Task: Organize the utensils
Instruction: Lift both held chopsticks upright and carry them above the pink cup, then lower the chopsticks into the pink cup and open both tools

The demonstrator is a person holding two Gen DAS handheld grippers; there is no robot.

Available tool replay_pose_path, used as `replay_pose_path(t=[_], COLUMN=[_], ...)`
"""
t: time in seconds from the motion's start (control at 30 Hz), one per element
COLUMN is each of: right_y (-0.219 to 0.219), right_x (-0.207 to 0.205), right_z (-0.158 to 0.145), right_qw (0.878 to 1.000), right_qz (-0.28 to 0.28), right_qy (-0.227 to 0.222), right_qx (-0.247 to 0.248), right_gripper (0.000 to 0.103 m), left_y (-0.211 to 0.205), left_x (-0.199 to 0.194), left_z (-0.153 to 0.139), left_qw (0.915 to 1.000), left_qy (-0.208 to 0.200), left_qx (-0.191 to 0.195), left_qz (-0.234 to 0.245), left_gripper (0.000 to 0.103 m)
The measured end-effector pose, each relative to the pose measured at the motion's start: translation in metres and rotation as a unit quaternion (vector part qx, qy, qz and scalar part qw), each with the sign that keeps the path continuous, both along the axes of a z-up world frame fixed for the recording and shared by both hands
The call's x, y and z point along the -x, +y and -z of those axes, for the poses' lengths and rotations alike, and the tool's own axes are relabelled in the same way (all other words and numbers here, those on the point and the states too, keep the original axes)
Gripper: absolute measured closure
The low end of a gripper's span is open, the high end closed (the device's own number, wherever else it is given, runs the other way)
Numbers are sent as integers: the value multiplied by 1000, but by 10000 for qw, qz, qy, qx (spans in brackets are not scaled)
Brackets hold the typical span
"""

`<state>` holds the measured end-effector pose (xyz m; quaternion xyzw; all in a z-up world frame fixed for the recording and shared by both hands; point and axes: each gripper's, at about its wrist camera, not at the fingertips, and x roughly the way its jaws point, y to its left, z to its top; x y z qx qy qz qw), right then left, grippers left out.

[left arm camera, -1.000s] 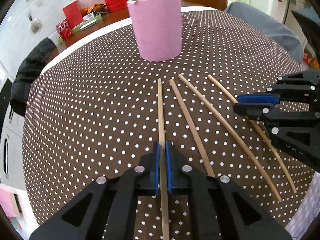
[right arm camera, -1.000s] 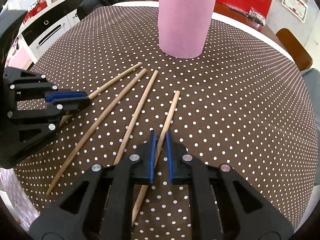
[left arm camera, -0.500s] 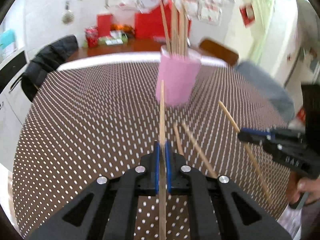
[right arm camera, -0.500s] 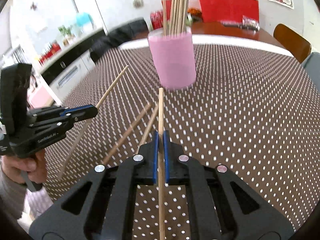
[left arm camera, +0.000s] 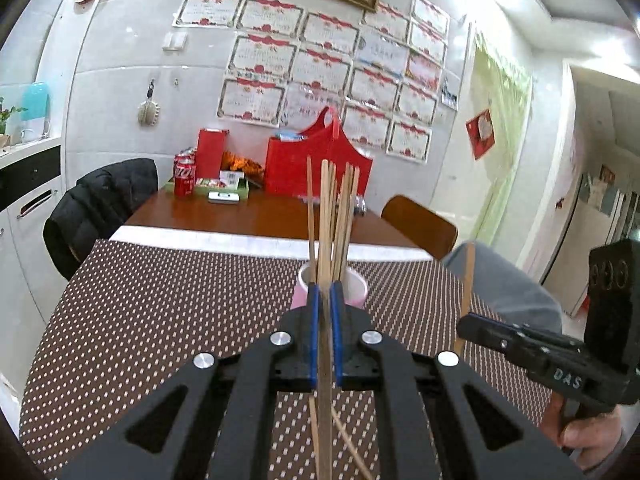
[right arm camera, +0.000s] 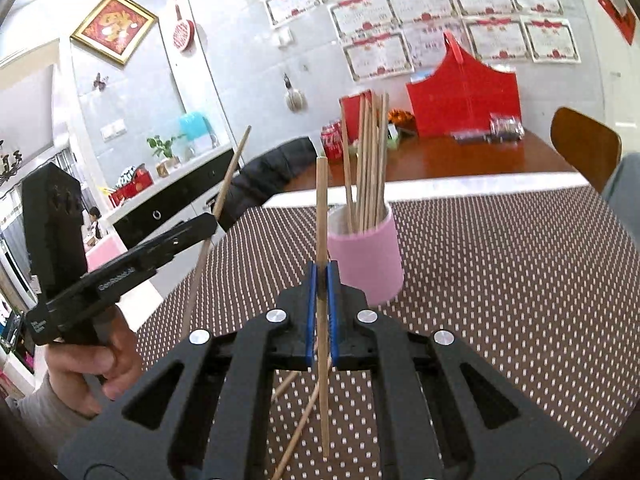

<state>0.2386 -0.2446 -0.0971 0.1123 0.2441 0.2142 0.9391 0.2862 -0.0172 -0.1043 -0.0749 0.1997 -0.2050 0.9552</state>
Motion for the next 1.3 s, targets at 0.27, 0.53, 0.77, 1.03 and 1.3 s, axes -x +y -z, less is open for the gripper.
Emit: replay_pose_path(t=[0.27, 0.53, 0.77, 1.03, 1.3], right_y=[-1, -9, -10, -2, 0], right_x=[-11, -38, -89, -136, -166], right_z=[-22, -75, -122, -119, -74], right_qw=[9995, 9961, 9925, 9927, 9973], right_qz=[-21, 68, 116, 141, 151], right_qy=[-329, -875, -1214, -1199, -711], right_qx=[-12, -64, -52, 29, 87], right_gripper=[98, 98, 98, 98, 97], left_y=[-5, -22, -47, -67, -60], left_x=[-20, -44, -82, -139, -159], left_z=[-24, -64, -93, -68, -26], left_qw=[9982, 9910, 9826, 9862, 9921], left_qy=[-453, -1169, -1706, -1497, -1073], left_qx=[387, 656, 739, 704, 647], left_qz=[-40, -15, 39, -13, -110], left_gripper=[97, 97, 97, 97, 96])
